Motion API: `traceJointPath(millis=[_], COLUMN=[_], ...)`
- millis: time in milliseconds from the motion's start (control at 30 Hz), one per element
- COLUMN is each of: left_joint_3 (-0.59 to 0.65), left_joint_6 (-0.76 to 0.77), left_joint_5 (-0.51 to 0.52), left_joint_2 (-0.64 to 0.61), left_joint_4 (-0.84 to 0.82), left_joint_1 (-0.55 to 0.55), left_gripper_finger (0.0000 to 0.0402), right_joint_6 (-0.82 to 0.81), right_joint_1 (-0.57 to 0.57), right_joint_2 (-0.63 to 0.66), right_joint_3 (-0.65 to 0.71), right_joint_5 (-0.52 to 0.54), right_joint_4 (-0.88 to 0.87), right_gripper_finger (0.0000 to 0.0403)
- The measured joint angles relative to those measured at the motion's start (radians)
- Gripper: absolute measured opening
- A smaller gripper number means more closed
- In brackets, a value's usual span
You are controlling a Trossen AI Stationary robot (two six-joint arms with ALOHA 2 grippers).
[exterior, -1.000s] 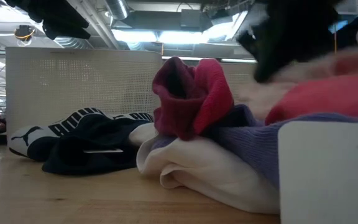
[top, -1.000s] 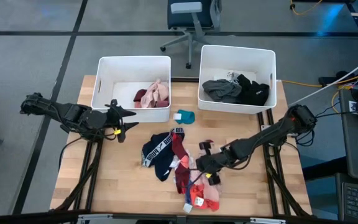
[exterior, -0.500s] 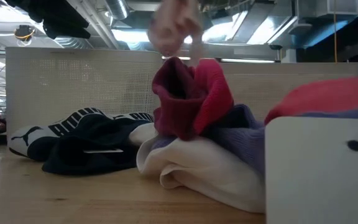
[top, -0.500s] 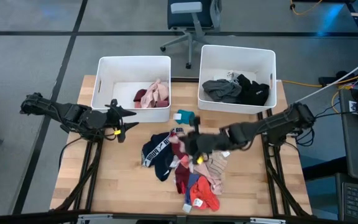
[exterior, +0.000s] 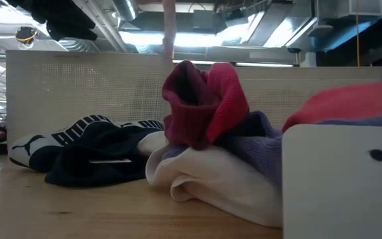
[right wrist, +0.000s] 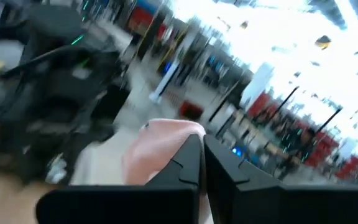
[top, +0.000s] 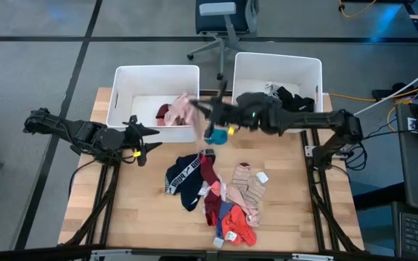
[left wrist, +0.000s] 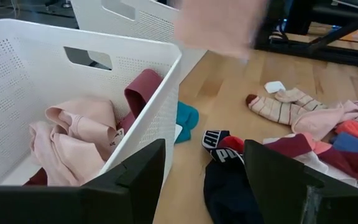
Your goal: Sort clothes
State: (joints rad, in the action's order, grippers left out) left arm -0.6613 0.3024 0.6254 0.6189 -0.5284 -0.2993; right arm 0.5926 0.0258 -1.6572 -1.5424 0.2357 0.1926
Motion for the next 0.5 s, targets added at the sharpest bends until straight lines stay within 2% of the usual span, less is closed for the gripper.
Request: traceJointPath(millis=[233, 500], left_joint_3=[0.0, 0.0], left_joint_6=[-0.06, -0.113], left_joint_5=[0.0, 0.0], left_joint_2=[0.0, 0.0], left_joint_4=[0.074, 0.126], left_joint_1=[0.0, 0.0], left_gripper_finger=[0.0208, 0.0208], right_joint_6=[-0.037, -0.221], right_joint_1=[0.166, 0.252], right_joint_2=[-0.033, -0.128], right_joint_3=[0.0, 0.0], right_joint_5=[-0.179, -0.203], right_joint_4=[0.198, 0.265], right_gripper_finger=[0.0014, 0.0014])
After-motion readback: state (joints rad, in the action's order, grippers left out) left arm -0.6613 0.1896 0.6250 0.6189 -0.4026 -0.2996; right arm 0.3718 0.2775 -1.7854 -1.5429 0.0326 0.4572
